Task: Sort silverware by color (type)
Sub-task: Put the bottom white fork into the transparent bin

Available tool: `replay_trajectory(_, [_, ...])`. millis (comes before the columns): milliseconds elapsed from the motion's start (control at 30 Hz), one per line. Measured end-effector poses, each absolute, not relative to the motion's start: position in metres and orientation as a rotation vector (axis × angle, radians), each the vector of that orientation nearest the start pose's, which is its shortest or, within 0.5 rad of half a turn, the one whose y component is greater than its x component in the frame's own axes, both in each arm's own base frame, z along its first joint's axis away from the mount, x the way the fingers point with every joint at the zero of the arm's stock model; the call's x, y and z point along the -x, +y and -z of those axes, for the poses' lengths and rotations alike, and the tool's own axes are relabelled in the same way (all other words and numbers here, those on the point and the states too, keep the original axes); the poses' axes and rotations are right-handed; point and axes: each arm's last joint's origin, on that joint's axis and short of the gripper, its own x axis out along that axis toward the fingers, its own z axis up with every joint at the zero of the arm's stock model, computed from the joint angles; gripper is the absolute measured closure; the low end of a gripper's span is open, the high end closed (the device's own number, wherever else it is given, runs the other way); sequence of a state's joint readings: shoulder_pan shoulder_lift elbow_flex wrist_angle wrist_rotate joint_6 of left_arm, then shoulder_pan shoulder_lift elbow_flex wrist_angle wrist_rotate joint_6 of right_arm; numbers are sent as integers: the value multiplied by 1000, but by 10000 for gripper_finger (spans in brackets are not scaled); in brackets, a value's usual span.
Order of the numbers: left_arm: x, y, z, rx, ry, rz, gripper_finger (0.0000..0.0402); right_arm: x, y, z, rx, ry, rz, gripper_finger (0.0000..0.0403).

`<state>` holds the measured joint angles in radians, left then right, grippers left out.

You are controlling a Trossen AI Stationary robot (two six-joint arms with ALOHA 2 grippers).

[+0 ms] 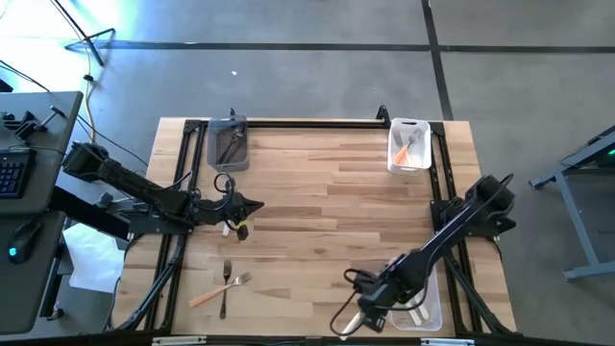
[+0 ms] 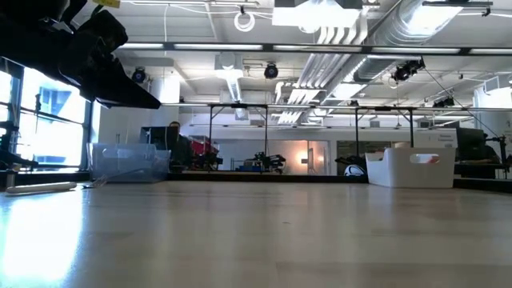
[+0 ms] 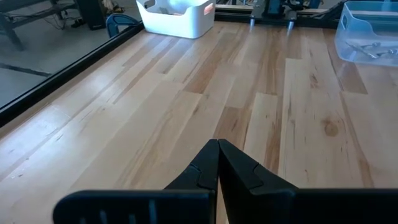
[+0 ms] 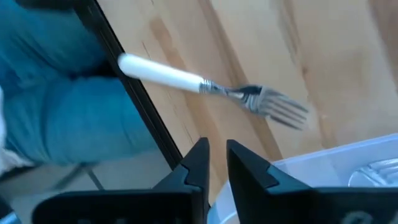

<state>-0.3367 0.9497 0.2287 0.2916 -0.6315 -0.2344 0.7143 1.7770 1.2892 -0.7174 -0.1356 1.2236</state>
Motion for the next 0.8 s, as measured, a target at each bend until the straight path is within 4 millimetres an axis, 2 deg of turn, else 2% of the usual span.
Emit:
replay_trajectory(200, [-169,-41,-164,29,345,-331,401,-268,240,-190,-607,1527,-3,397])
replay_trajectory(400, [-169,-41,-163,29,346,-331,401,-274,238,-171,-550,1588,-15,401])
replay_trajectory(800, [-169,-41,-163,25,351,-332,401,-282,195,-165,-358,1586,246,403])
